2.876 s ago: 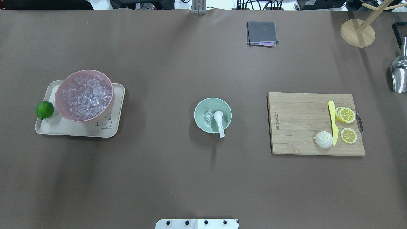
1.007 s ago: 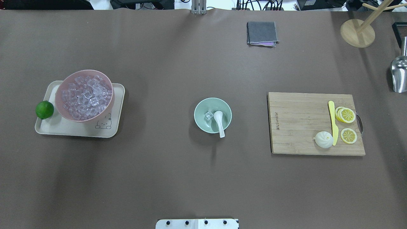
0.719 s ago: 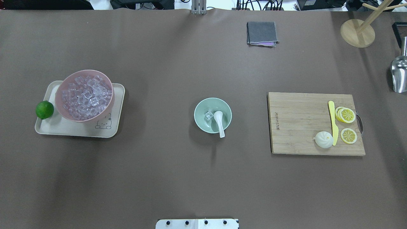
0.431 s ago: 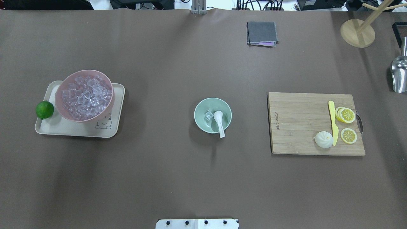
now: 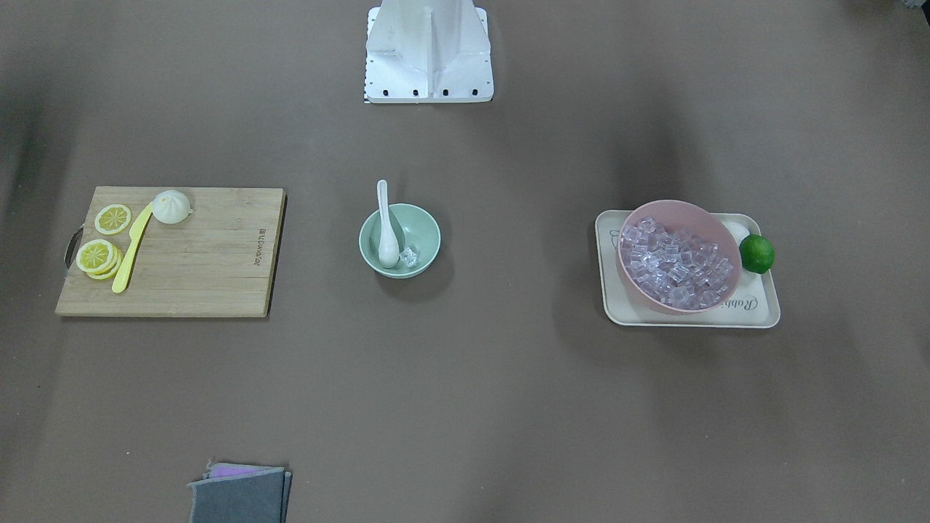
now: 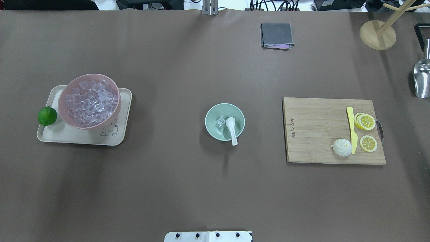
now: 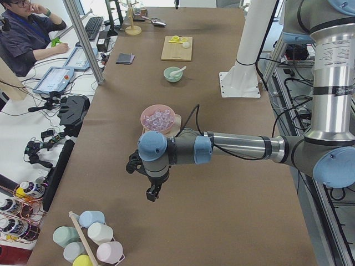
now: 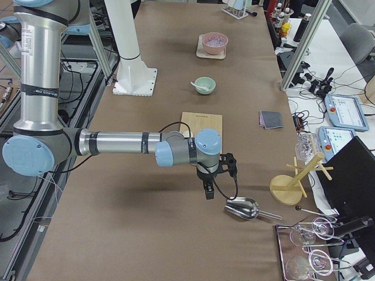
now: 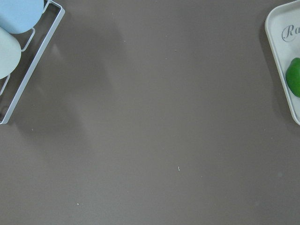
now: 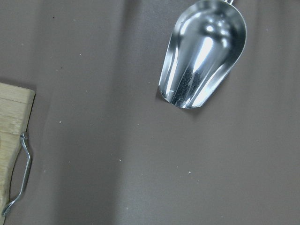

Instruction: Put spoon and ice into bowl

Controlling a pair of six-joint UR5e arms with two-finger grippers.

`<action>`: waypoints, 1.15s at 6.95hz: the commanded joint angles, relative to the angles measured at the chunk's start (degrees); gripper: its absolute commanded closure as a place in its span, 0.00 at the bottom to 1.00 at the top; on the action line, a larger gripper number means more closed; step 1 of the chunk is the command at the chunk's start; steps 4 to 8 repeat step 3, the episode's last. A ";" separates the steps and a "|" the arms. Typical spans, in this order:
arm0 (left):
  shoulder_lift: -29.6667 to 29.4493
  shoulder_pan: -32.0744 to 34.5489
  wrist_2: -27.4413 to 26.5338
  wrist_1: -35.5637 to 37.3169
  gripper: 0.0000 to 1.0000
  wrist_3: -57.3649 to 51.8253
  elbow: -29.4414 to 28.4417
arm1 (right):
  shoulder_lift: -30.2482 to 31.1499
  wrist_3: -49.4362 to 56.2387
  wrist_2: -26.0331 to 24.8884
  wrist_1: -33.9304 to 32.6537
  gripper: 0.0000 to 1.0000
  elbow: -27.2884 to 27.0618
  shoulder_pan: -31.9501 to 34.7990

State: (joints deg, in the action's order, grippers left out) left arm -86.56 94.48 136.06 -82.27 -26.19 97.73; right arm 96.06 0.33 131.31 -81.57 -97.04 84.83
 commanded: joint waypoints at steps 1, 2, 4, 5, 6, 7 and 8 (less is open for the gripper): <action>-0.01 0.00 0.00 0.00 0.01 0.09 0.00 | 0.01 -0.16 0.00 0.09 0.00 0.01 -0.54; -0.01 -0.09 0.00 0.00 0.01 0.09 0.00 | 0.01 -0.16 0.44 0.09 0.00 0.10 -0.63; -0.01 -0.09 0.00 -0.09 0.01 0.09 0.00 | 0.01 -0.16 0.53 0.09 0.00 0.10 -0.80; -0.01 -0.09 0.00 -0.09 0.01 0.09 0.00 | 0.01 -0.16 0.53 0.09 0.00 0.10 -0.80; -0.01 -0.09 0.00 -0.09 0.01 0.09 0.00 | 0.01 -0.16 0.53 0.09 0.00 0.10 -0.80; -0.01 -0.09 0.00 -0.09 0.01 0.09 0.00 | 0.01 -0.16 0.53 0.09 0.00 0.10 -0.80; -0.01 -0.09 0.00 -0.09 0.01 0.09 0.00 | 0.01 -0.16 0.53 0.09 0.00 0.10 -0.80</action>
